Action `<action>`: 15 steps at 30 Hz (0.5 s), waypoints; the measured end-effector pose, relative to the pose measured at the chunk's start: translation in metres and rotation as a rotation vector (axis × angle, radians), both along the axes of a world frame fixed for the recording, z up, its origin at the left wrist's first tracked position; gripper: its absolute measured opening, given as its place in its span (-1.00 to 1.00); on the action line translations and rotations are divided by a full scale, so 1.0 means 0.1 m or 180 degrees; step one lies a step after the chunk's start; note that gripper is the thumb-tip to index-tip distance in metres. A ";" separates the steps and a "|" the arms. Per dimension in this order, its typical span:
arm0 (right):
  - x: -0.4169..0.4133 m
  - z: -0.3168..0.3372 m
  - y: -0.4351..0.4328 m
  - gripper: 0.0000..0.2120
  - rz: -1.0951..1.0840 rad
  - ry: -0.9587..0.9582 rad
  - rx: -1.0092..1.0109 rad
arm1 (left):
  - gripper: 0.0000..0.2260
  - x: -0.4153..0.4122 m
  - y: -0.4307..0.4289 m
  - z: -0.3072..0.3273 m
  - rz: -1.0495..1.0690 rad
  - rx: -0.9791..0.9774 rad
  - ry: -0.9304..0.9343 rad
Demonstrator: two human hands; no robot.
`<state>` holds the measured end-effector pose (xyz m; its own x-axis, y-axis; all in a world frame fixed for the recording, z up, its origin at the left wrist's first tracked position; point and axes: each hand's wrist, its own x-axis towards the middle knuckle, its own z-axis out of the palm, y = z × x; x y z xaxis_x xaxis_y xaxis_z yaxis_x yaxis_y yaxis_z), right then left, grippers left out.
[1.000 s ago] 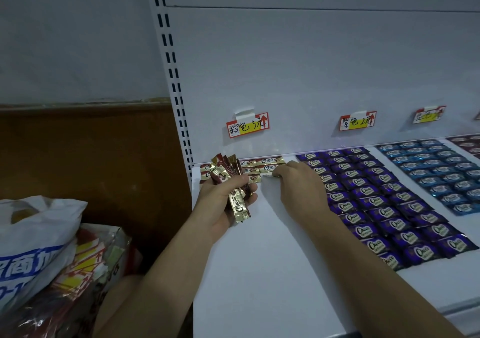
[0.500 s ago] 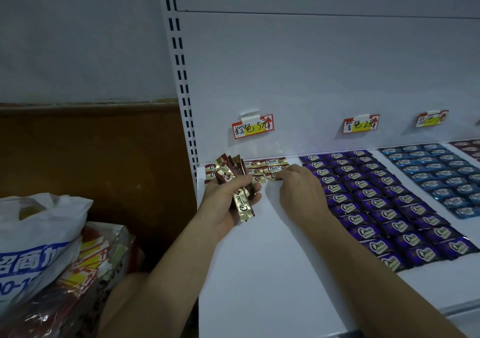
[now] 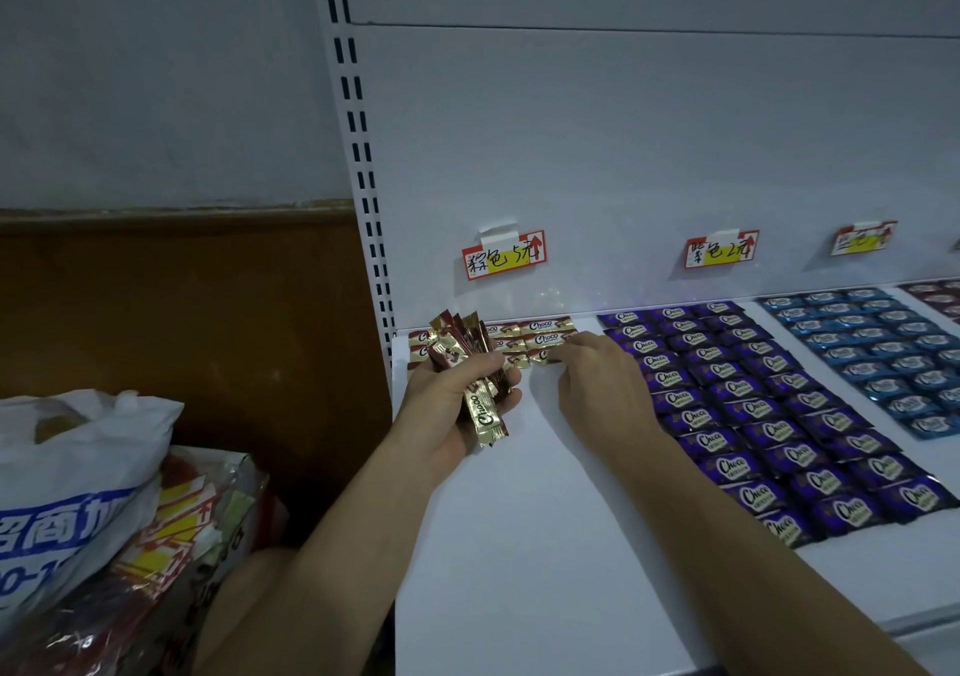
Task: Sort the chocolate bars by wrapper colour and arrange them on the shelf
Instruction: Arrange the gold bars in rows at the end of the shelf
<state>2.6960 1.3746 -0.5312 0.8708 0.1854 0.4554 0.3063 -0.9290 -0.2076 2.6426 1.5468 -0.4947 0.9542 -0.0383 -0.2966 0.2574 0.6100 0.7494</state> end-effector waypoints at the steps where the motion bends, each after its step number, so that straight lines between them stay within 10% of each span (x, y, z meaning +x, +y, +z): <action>1: -0.01 0.02 0.00 -0.74 -0.0031 -0.0024 0.0033 | -0.83 0.00 0.00 0.00 0.0000 -0.0003 0.0002; 15: -0.06 0.23 -0.07 -0.82 -0.0127 0.0032 0.1777 | -0.74 0.00 -0.01 -0.01 0.0089 0.0026 -0.0045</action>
<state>2.6899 1.3674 -0.5081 0.8769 -0.1148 0.4667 0.2687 -0.6881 -0.6740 2.6426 1.5460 -0.4957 0.9590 -0.0091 -0.2832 0.2296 0.6107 0.7578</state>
